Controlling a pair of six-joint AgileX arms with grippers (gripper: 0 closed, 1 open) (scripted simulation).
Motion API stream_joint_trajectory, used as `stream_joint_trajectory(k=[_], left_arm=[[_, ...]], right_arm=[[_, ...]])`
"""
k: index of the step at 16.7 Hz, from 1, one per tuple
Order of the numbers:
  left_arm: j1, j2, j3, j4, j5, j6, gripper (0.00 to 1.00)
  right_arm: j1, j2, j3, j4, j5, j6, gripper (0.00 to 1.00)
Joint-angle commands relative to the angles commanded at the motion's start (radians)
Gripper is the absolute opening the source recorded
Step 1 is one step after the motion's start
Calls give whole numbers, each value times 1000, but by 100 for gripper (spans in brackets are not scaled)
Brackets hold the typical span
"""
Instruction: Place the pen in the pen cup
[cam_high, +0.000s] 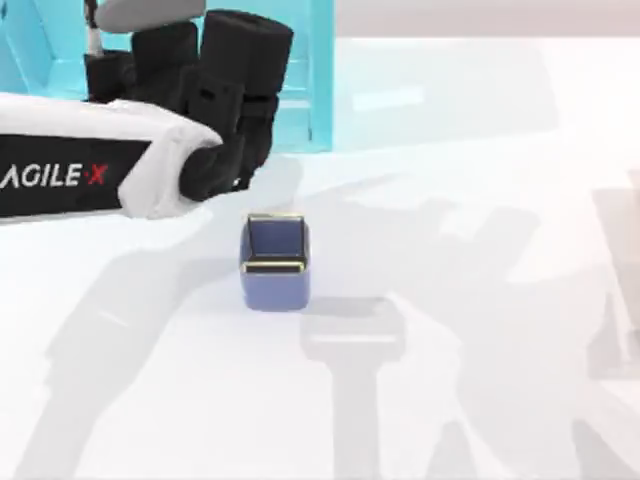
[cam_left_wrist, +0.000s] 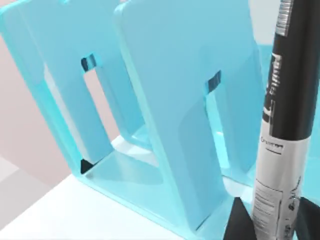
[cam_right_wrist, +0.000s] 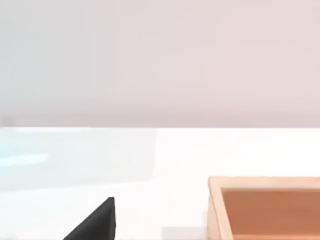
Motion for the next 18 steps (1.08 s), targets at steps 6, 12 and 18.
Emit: stream_joint_trajectory(k=[6,12,18], left_arm=[[-396,74,8,325,-371,35,0],[-467,77,25,386,-431,36,0],[-453,162,101,518,-361,31,0]], right_arm=[[0,0,0,0,0,0,100],[0,0,0,0,0,0,100],[0,0,0,0,0,0,100]])
